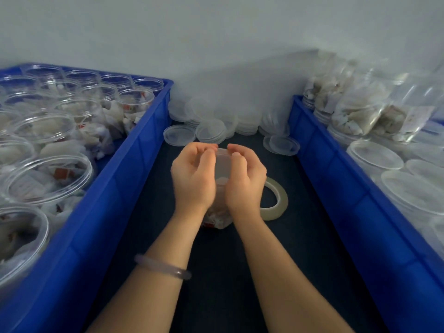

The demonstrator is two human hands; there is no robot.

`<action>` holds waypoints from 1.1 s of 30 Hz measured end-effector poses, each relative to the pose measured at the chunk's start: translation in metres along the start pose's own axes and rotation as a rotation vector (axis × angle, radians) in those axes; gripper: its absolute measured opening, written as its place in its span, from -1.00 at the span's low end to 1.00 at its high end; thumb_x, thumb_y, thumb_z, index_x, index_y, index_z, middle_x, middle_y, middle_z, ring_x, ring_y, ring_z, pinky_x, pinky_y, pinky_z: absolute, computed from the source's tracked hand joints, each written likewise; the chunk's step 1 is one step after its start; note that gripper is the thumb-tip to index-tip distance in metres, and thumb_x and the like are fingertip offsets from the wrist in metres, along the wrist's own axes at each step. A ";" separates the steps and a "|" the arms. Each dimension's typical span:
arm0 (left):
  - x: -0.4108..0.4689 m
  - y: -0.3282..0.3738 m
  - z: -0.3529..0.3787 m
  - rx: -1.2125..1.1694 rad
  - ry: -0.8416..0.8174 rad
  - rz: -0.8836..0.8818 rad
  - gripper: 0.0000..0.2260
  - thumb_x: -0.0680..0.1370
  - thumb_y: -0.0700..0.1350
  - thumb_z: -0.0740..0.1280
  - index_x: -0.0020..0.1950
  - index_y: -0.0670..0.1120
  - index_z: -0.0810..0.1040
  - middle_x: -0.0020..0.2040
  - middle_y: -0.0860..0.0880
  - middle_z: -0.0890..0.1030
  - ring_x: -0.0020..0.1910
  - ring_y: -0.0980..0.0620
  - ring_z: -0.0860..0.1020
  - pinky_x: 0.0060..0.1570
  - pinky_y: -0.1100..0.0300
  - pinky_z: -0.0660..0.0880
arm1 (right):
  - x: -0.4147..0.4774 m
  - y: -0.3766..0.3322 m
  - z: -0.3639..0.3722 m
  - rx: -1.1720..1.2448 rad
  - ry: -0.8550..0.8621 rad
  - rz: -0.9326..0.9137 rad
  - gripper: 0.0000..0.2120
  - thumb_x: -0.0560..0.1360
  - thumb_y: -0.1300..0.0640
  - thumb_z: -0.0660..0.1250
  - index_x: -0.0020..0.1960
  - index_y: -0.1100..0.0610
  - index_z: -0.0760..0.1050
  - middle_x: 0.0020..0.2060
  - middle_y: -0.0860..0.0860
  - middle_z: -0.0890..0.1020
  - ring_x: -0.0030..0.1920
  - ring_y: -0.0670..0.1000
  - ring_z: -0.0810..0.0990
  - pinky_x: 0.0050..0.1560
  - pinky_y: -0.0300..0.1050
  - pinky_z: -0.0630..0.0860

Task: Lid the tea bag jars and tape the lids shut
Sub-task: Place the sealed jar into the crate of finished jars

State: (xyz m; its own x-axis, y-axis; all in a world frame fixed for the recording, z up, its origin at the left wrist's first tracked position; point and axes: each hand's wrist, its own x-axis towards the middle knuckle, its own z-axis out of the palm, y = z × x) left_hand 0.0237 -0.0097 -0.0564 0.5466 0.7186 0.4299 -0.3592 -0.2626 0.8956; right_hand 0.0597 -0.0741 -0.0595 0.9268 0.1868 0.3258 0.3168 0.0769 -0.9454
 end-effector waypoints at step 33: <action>0.019 0.090 0.241 -0.101 -0.746 -0.248 -0.47 0.66 0.02 0.05 0.57 -0.09 -0.04 0.54 -0.05 0.15 0.43 0.07 0.27 0.30 0.23 0.18 | 0.150 -0.083 -0.192 -0.347 0.619 -0.100 -0.73 0.64 0.09 0.06 0.17 0.18 0.47 0.05 0.01 0.56 0.12 0.02 0.48 0.24 -0.07 0.35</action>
State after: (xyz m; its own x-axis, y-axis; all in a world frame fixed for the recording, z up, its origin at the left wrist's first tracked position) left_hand 0.1847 -0.1748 0.0597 0.9697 0.1173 0.2145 -0.2079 -0.0661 0.9759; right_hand 0.2113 -0.2407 0.0652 0.8015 -0.4026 0.4421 0.3570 -0.2709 -0.8940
